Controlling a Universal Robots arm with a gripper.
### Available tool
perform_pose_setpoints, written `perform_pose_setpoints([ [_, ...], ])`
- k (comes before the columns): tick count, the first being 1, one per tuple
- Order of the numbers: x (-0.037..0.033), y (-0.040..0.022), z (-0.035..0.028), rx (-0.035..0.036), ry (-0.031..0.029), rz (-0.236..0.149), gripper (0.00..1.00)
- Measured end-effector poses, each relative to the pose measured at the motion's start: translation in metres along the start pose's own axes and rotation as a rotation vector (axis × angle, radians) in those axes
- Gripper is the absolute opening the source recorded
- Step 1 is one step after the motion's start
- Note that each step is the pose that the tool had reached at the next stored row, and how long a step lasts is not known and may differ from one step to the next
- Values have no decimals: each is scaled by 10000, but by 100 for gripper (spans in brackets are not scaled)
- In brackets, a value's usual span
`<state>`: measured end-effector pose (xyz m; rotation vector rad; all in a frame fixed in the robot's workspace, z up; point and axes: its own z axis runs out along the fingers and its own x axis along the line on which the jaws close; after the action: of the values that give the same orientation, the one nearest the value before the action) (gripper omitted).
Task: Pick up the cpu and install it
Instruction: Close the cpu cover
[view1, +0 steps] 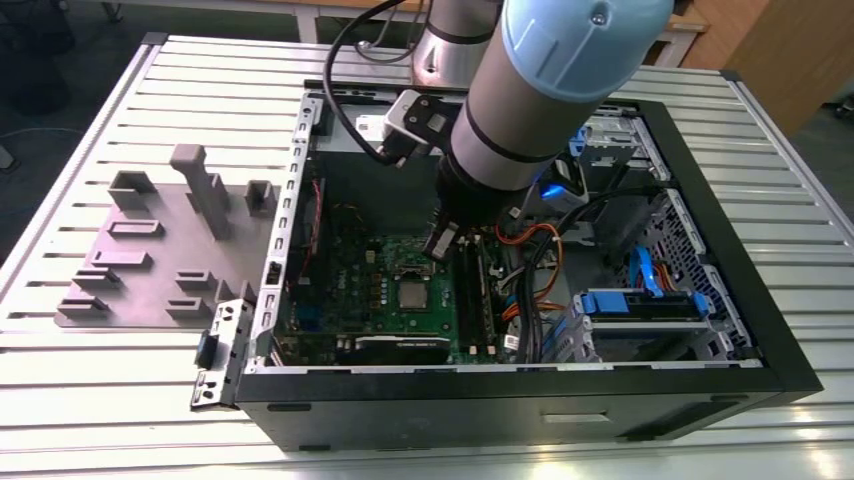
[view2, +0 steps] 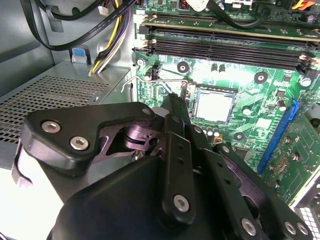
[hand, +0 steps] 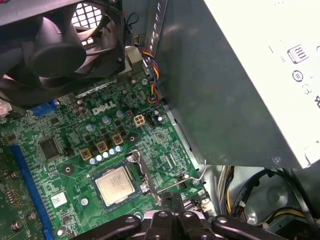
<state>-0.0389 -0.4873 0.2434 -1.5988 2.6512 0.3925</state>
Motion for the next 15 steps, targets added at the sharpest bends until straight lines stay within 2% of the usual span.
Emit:
perform_pose_setpoints([
  [15,31,-16,-8,0,1,0,11],
])
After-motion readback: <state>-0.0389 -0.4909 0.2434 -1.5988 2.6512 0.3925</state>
